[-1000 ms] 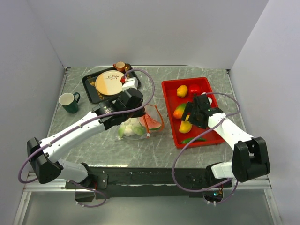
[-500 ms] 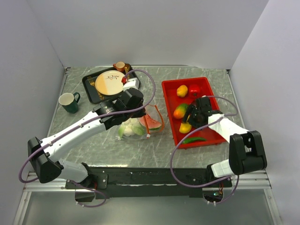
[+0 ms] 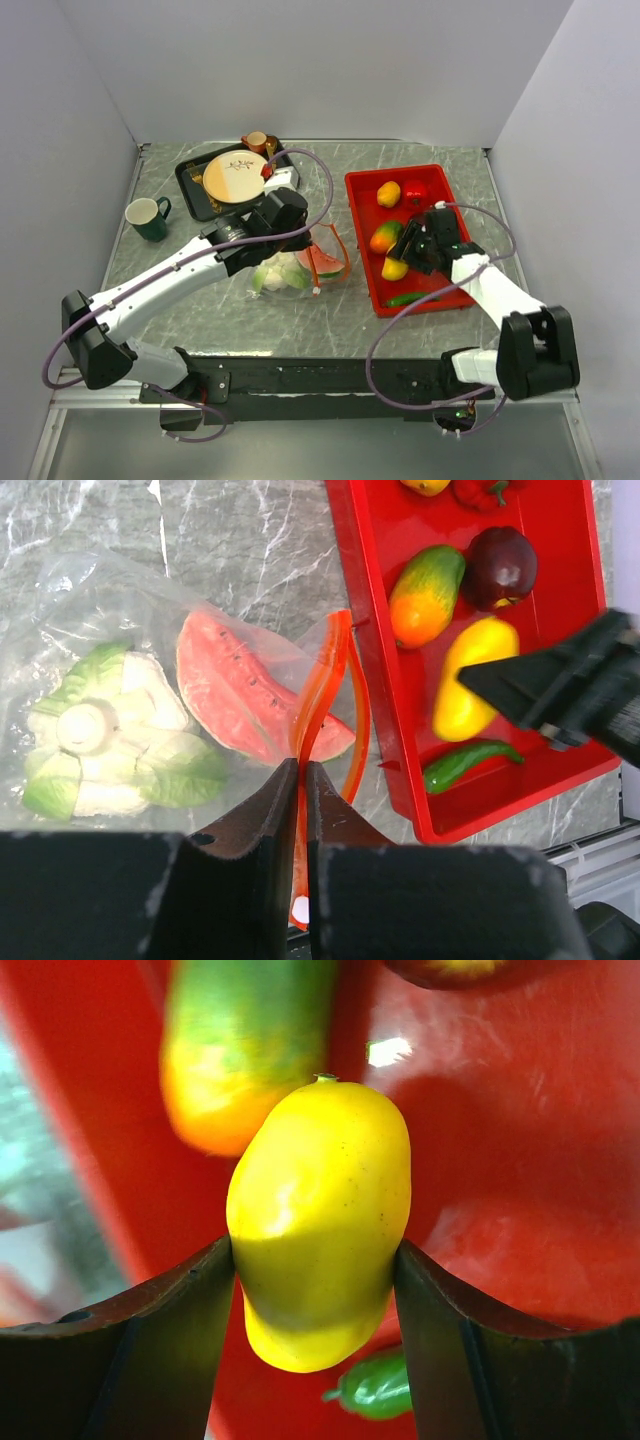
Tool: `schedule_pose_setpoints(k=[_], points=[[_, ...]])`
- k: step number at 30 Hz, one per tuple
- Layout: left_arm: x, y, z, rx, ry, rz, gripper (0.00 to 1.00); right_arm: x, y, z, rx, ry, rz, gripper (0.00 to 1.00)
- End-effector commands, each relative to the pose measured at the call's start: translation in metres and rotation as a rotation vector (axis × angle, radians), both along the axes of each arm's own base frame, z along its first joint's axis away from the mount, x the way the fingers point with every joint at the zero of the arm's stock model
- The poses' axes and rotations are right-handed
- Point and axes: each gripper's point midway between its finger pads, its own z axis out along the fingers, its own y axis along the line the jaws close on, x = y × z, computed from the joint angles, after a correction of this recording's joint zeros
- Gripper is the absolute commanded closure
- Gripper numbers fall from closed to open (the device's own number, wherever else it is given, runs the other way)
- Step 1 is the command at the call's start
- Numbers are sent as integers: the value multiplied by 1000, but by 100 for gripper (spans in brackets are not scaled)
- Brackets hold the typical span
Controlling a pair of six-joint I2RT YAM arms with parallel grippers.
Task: Place the food in the zip-top bag and seal the zipper
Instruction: Pick up the fake fruit from the bin, then place the fake fruit in the zipper food storage bag.
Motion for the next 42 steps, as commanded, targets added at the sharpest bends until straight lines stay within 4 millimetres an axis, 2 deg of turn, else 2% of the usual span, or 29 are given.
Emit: schedule_pose_setpoints(k=[1,6,11,16,23,35,42], points=[[5,-7,15,-33,-29,-16,87,3,4,54,42,-174,29,67],[6,-4,16,-24,-39,-9,86,0,14,94,100,-288,69,66],[5,-6,16,-32,-39,-16,87,-5,43,134,200,-388,213,66],[5,-9,16,-48,-36,-18,87,-11,76,152,242,-449,310,66],[6,-8,16,-47,-38,-10,86,-35,139,148,297,-426,504,67],[5,-11,15,-57,-31,-22,86,-46,184,129,310,-344,692,69],[2,-13,18,-68,-28,-41,87,-36,202,116,314,-303,722,69]])
